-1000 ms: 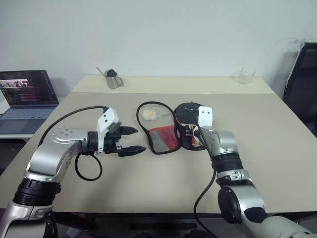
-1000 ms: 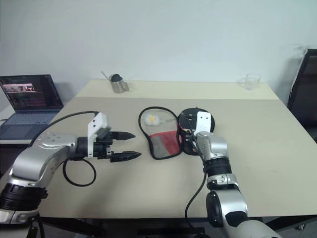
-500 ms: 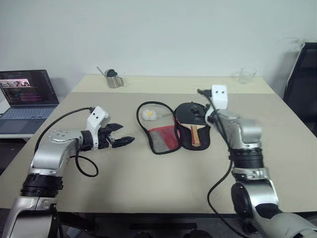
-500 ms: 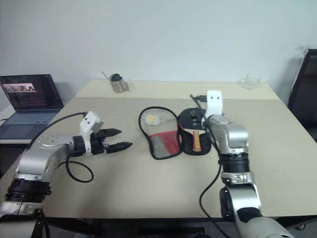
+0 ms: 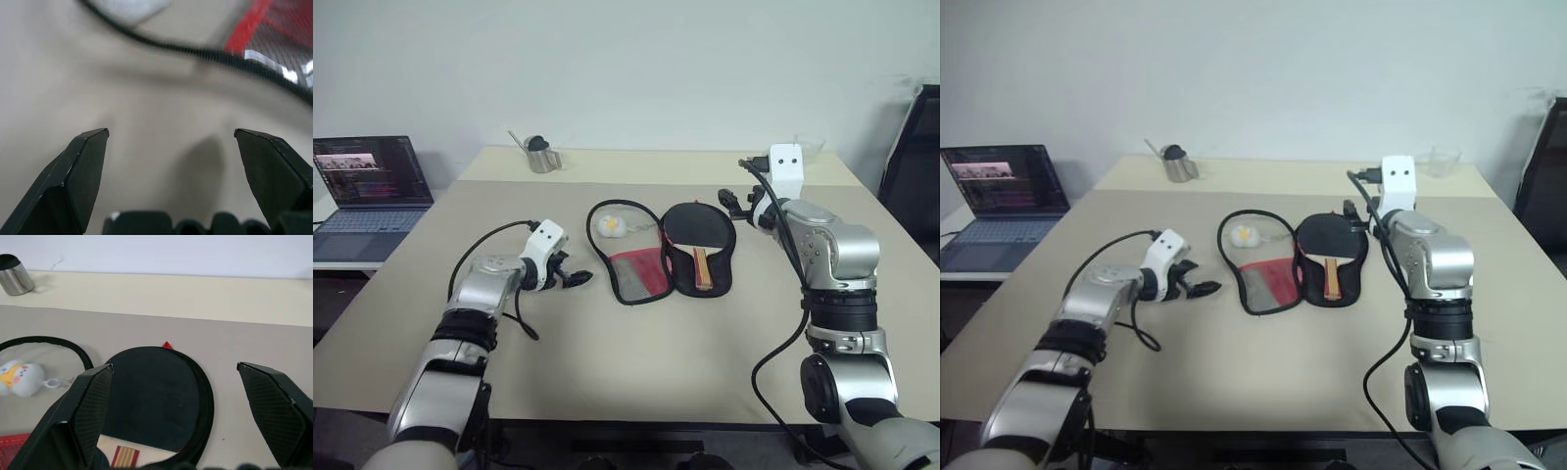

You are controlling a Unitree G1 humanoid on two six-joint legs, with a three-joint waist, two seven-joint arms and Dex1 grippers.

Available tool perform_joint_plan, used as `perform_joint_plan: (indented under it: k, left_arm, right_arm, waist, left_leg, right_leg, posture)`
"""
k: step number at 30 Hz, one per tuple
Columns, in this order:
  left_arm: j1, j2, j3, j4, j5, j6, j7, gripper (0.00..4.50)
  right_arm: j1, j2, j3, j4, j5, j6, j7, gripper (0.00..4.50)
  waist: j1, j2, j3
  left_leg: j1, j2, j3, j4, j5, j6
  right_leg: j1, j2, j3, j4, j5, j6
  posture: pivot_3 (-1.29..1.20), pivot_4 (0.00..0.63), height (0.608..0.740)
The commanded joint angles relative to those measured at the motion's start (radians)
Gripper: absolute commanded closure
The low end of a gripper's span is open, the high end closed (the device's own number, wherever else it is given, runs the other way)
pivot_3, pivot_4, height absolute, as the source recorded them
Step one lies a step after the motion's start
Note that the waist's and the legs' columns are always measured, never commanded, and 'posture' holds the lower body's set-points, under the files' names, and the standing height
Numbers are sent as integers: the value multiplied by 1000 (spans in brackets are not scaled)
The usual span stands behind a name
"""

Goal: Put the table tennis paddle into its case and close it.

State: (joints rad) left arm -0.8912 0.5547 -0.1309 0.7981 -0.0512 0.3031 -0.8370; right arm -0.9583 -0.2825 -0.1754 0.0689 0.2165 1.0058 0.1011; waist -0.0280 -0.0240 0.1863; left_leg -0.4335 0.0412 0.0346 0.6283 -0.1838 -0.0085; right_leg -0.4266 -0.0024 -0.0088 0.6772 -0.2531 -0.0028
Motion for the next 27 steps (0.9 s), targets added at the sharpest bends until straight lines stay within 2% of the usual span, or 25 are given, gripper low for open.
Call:
perform_joint_plan:
  k: [1,5,14,20,27]
  left_arm:
    - [-71,-34,-42,89,69,-83,8,0]
    - [-114,-71,-48,155,99,-130,2,0]
    - [-144,-140,-40,166,127,-188,1,0]
    - [-182,-192,-30,154,128,-207,42,0]
    - [-174,-293,-43,67,126,-199,56,0]
  right_arm:
    - [-21,-26,-28,-20,-7,-27,-12,31]
    - [-16,-38,-37,-26,-3,-23,-21,31]
    - [-2,-54,-57,-39,-6,-20,-41,31]
    - [3,-72,-74,-37,-12,-38,-57,31]
    - [-11,-108,-171,-1,-3,-46,-100,31]
  waist:
    - [-1,0,0]
    - [-4,0,0]
    - [-2,0,0]
    - [-2,0,0]
    - [-1,0,0]
  left_leg:
    - [0,0,0,0,0,0]
    - [0,1,0,0,0,0]
    - [0,-1,1,0,0,0]
    - [0,0,0,0,0,0]
    - [0,-2,1,0,0,0]
  right_leg:
    - [0,0,0,0,0,0]
    - [0,0,0,1,0,0]
    - [0,0,0,1,0,0]
    - [0,1,0,1,0,0]
    - [0,2,0,1,0,0]
  posture:
    - [0,150,740]
    - [0,150,740]
    - [0,150,740]
    - [0,150,740]
    - [0,150,740]
